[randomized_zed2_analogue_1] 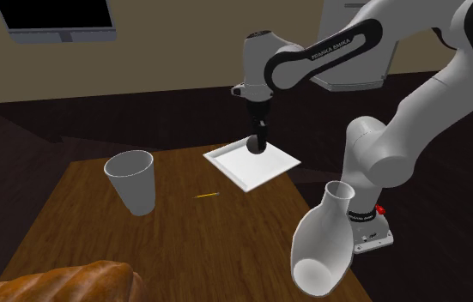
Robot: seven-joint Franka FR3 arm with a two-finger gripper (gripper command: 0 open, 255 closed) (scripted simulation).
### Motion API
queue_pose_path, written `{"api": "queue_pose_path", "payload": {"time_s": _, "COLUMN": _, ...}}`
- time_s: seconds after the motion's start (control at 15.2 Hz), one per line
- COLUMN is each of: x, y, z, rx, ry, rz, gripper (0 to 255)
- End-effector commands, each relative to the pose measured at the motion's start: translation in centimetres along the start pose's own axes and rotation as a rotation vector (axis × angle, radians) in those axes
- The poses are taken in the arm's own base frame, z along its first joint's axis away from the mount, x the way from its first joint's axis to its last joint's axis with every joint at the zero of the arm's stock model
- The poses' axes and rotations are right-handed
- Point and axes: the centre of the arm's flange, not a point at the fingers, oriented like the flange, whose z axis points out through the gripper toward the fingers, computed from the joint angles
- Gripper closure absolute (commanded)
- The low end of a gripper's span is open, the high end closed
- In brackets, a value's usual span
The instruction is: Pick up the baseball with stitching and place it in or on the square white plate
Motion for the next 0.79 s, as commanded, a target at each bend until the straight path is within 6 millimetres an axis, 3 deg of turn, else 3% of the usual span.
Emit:
{"api": "queue_pose_path", "payload": {"time_s": 0.0, "x": 0.0, "y": 0.1, "z": -1.1, "rx": 0.000, "ry": 0.000, "rz": 0.000, "gripper": 255}}
{"api": "queue_pose_path", "payload": {"time_s": 0.33, "x": -0.2, "y": 0.1, "z": -3.6, "rx": 0.000, "ry": 0.000, "rz": 0.000, "gripper": 255}}
{"api": "queue_pose_path", "payload": {"time_s": 0.4, "x": 0.8, "y": 0.5, "z": -4.2, "rx": 0.000, "ry": 0.000, "rz": 0.000, "gripper": 255}}
{"api": "queue_pose_path", "payload": {"time_s": 0.73, "x": 1.0, "y": 0.5, "z": -1.6, "rx": 0.000, "ry": 0.000, "rz": 0.000, "gripper": 255}}
